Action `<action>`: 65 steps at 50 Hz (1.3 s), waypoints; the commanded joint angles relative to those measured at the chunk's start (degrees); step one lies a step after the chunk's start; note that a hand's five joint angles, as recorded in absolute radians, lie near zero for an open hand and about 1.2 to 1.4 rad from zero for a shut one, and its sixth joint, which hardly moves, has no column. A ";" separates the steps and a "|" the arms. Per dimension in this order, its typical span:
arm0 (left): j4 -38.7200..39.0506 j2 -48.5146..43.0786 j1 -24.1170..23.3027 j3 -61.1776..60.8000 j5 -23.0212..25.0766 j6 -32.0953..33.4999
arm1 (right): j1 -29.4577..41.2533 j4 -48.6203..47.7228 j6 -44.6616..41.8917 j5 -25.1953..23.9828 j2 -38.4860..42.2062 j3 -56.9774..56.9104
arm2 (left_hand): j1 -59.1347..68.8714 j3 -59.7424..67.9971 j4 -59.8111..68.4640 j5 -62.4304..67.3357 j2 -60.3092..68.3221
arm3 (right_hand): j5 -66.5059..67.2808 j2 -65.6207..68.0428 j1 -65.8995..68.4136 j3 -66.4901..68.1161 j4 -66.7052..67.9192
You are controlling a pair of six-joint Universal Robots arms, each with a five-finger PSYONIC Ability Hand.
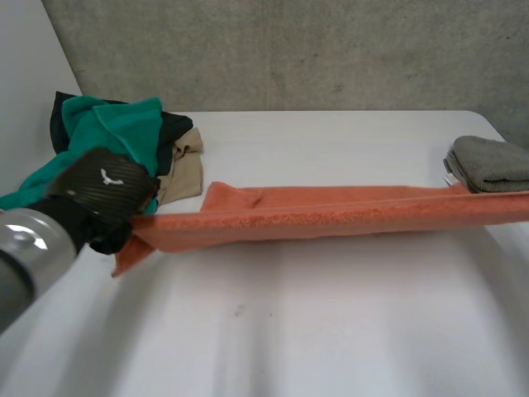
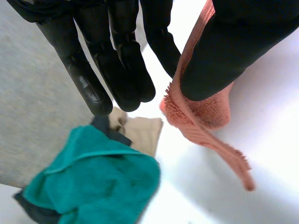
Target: Fold the laundry.
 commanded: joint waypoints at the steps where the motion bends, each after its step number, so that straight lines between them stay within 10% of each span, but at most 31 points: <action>1: -2.38 1.63 0.17 2.00 2.35 0.05 | -2.27 8.47 -1.64 -2.17 1.75 -8.31 | 14.58 11.52 11.13 12.63 11.28 | 12.64 12.35 15.19 11.71 11.33; 16: 22.66 -29.66 1.75 17.44 1.92 5.32 | 10.64 -11.02 14.08 8.45 26.37 -16.65 | 14.58 11.52 11.13 12.63 11.28 | 12.64 12.35 15.19 11.71 11.33; 29: 47.19 -29.41 0.52 43.39 -0.54 -7.14 | 15.13 -52.52 36.50 14.26 19.36 -23.26 | 14.58 11.52 11.13 12.63 11.28 | 12.64 12.35 15.19 11.71 11.33; 41: 38.93 -19.40 1.22 16.28 -2.04 -7.77 | 14.78 -44.11 37.21 8.66 17.93 -12.73 | 14.58 11.52 11.13 12.63 11.28 | 12.64 12.35 15.19 11.71 11.33; 59: 51.15 -23.86 4.47 -17.69 2.71 -7.42 | 12.15 -39.08 18.94 0.81 27.51 12.34 | 14.58 11.52 11.13 12.63 11.28 | 12.64 12.35 15.19 11.71 11.33; 65: 51.76 -26.77 7.72 -17.78 6.22 -6.98 | 9.95 -38.99 18.40 0.90 27.87 11.90 | -17.18 -20.25 -20.63 -19.14 -20.48 | 12.64 12.35 15.19 11.71 11.33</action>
